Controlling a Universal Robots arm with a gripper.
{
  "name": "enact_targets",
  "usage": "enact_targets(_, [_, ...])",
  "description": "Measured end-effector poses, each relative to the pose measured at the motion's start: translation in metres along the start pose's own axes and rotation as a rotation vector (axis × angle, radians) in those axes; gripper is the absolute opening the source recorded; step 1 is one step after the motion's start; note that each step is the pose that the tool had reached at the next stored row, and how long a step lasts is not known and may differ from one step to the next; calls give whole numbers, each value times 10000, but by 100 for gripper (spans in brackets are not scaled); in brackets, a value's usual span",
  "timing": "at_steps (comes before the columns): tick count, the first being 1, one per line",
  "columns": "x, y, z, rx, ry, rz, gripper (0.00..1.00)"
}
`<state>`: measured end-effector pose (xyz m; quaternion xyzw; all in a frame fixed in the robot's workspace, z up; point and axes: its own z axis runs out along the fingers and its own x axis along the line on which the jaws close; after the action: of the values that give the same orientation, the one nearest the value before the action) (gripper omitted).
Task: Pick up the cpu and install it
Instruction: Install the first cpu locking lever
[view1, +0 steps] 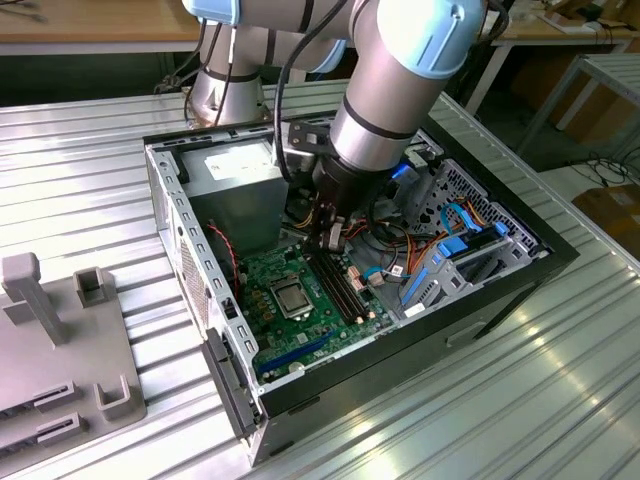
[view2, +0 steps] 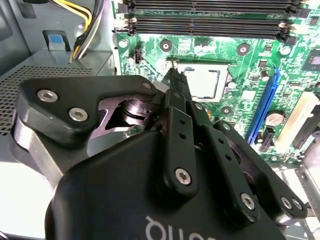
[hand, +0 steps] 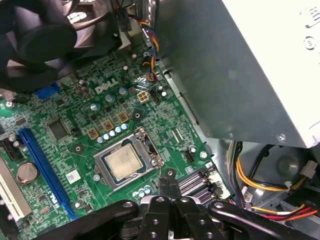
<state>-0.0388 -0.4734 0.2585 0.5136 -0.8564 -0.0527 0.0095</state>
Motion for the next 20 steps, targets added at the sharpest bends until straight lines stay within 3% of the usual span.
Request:
enact_targets(12, [103,-56,4,-12,34,-321,11])
enact_targets(20, [144,-84,77,-18,67,-580,11])
